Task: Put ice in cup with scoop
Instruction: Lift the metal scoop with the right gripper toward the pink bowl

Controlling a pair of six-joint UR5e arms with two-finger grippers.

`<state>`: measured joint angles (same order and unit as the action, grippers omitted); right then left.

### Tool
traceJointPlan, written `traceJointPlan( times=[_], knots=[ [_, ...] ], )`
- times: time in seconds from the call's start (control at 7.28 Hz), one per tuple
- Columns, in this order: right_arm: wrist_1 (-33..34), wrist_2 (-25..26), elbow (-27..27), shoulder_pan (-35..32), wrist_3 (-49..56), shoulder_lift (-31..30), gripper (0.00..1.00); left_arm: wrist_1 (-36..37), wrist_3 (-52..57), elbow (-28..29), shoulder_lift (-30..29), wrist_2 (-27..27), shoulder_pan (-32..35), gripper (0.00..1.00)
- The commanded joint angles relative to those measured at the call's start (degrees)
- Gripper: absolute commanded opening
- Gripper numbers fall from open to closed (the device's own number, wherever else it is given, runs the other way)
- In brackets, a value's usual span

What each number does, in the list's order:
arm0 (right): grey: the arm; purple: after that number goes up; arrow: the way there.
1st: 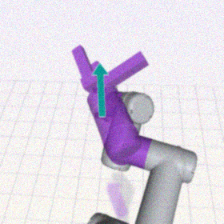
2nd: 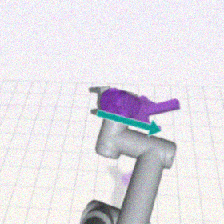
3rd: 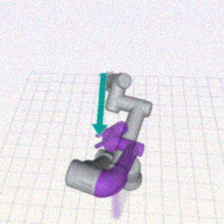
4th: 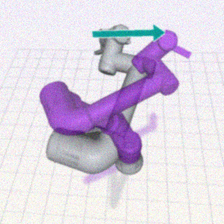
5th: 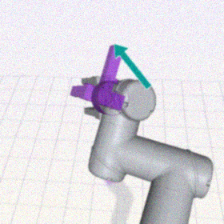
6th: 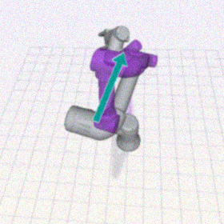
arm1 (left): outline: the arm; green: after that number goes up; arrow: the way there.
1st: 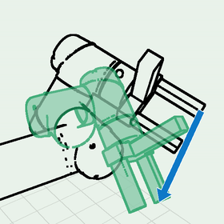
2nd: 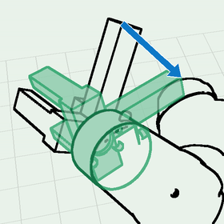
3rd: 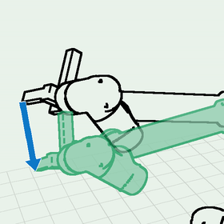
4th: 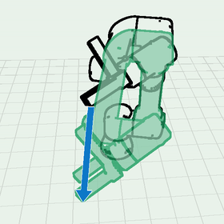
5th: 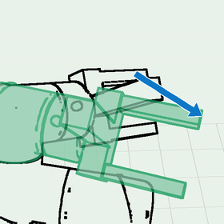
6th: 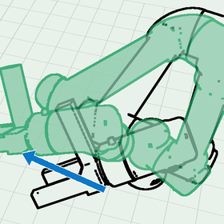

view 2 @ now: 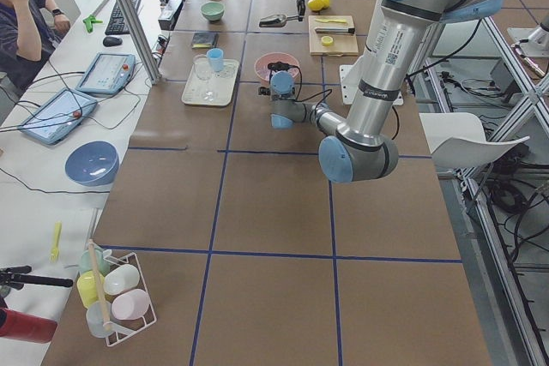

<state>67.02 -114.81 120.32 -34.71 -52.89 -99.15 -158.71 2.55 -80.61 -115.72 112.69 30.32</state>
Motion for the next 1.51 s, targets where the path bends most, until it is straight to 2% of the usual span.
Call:
traceJointPlan(
  times=[0.0, 0.14, 0.55, 0.69, 0.96, 1.37],
  knots=[
    [0.82, 0.03, 0.27, -1.32, 16.17, 2.28, 0.0, -0.11, -0.09, 0.02, -0.03, -0.02, 0.0, 1.0],
    [7.36, -0.15, 0.79, -3.06, 24.51, 6.3, 0.0, -0.02, -0.09, 0.02, 0.06, -0.02, 0.0, 1.0],
    [31.25, 0.02, 1.15, -2.99, 36.66, 24.82, 0.0, -0.11, -0.09, 0.11, 0.14, -0.02, 0.0, 1.0],
    [35.85, 0.03, 1.24, -4.65, 41.16, 28.36, 0.0, -0.11, -0.09, 0.11, 0.23, -0.02, 0.0, 1.0],
    [49.98, -0.33, 2.11, -4.49, 44.96, 36.53, 0.0, -0.11, -0.09, 0.19, 0.32, 0.07, 0.0, 1.0],
    [65.02, 0.11, 3.08, -2.83, 50.59, 43.66, 0.0, -0.11, -0.09, 0.11, 0.23, -0.02, 0.0, 1.0]
  ],
)
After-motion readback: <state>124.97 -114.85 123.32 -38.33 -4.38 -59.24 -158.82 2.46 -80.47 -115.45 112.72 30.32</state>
